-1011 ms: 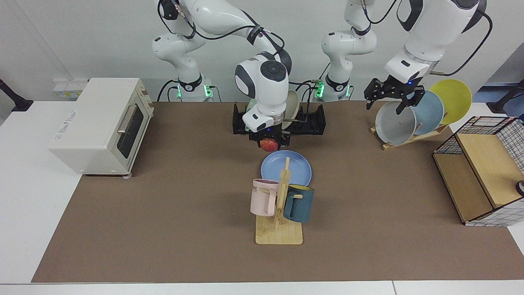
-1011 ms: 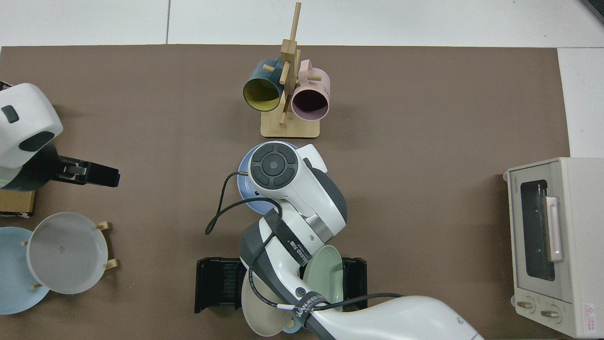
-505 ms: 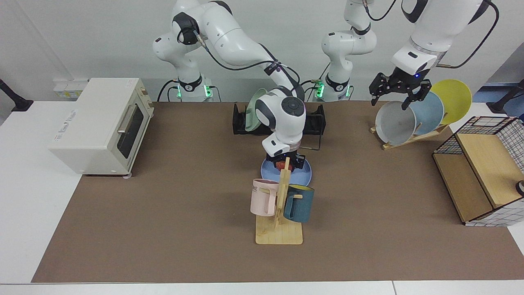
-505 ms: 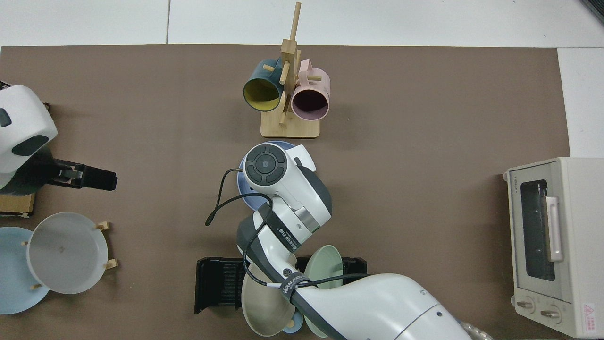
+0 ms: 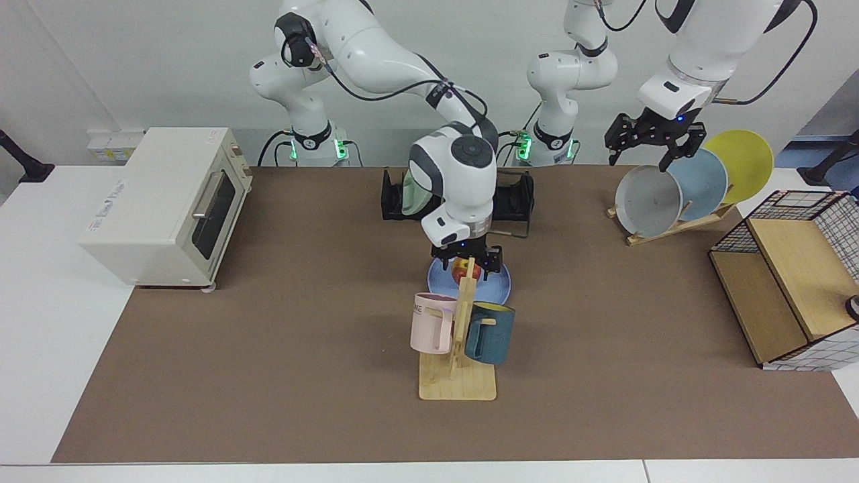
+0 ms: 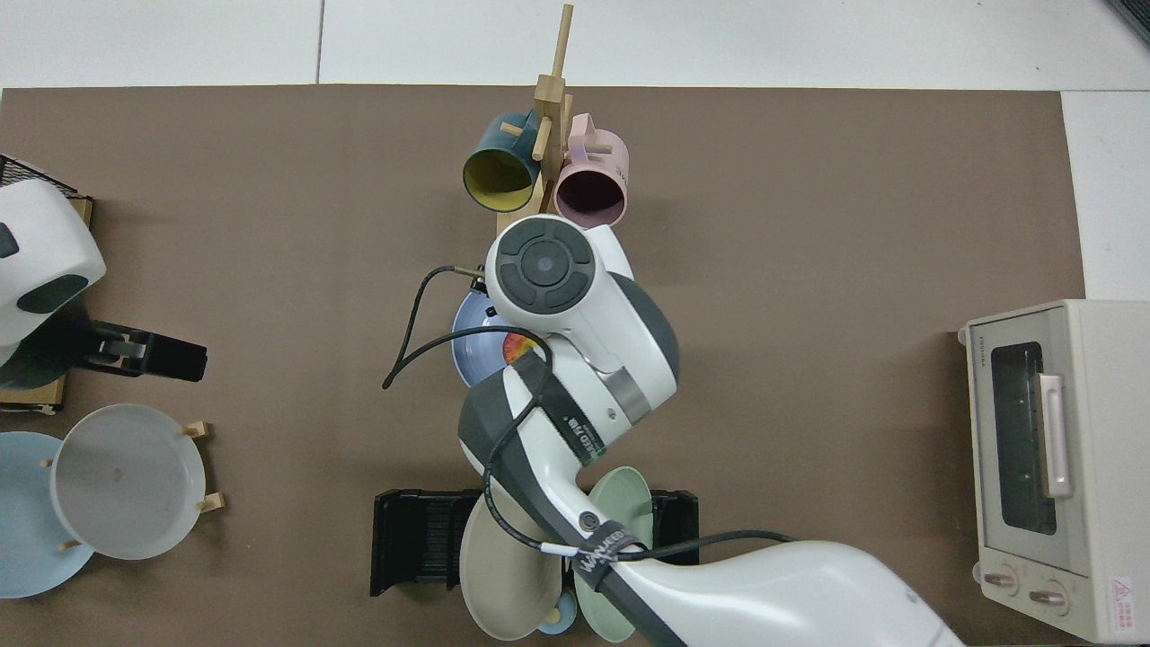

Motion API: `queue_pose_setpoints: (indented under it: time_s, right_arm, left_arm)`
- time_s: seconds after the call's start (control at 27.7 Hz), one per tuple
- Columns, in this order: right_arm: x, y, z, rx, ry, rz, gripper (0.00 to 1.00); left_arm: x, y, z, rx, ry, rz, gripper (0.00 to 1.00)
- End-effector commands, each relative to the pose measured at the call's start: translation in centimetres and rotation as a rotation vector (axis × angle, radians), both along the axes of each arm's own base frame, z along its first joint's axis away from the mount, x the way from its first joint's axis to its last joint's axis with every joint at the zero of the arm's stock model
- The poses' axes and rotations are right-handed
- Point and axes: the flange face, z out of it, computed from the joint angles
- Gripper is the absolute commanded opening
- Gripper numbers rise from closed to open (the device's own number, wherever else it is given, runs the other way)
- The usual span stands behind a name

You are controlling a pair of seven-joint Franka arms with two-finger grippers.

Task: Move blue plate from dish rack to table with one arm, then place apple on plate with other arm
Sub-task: 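Open the right gripper and withdraw it from the plate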

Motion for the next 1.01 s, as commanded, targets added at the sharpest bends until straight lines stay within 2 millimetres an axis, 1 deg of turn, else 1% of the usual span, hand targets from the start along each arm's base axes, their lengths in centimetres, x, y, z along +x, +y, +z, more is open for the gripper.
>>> queue_pose_setpoints:
  time_s: [0.0, 0.07, 0.14, 0.18, 0.32, 0.4, 0.51, 0.54, 0.61, 0.76, 0.87, 0.97]
  right_arm:
    - [1.9, -7.3, 8.7, 0.106, -0.031, -0.080, 1.00]
    - [1.5, -9.0, 10.7, 0.096, -0.040, -0.013, 1.00]
    - [1.0, -10.9, 11.2, 0.049, -0.008, 0.074, 1.00]
    - [1.0, -12.2, 11.7, 0.033, -0.005, 0.106, 1.00]
    - [1.6, -18.0, 12.8, -0.007, 0.000, 0.176, 1.00]
    - [1.8, -22.1, 13.1, -0.027, -0.002, 0.244, 1.00]
    - [1.3, -26.9, 13.0, -0.049, 0.004, 0.378, 1.00]
    - [1.0, -28.6, 12.9, -0.054, 0.009, 0.401, 1.00]
    - [0.6, -31.4, 13.1, -0.068, 0.007, 0.443, 1.00]
    - [-0.1, -35.0, 13.9, -0.104, -0.003, 0.533, 1.00]
    - [-1.0, -37.9, 14.2, -0.123, 0.002, 0.552, 1.00]
    - [-2.1, -39.8, 14.6, -0.129, 0.000, 0.576, 1.00]
  left_arm:
    - [-0.6, 0.5, 0.9, 0.027, 0.000, 0.019, 1.00]
    - [-0.6, 0.8, 1.0, 0.025, -0.004, 0.022, 1.00]
    - [-0.5, 0.8, 1.0, 0.025, -0.006, 0.022, 1.00]
    - [-0.6, 0.8, 1.1, 0.025, -0.006, 0.022, 1.00]
    - [-0.6, 0.8, 1.1, 0.025, -0.007, 0.022, 1.00]
    - [-0.6, 0.9, 1.1, 0.025, -0.007, 0.023, 1.00]
    - [-0.6, 0.8, 1.1, 0.025, -0.007, 0.022, 1.00]
    - [-0.6, 0.8, 1.1, 0.025, -0.007, 0.022, 1.00]
    - [-0.6, 0.8, 1.1, 0.025, -0.007, 0.022, 1.00]
    - [-0.6, 0.8, 1.2, 0.025, -0.010, 0.022, 1.00]
    - [-0.7, 0.8, 1.3, 0.025, -0.012, 0.022, 1.00]
    - [-0.8, 0.8, 1.4, 0.025, -0.014, 0.022, 1.00]
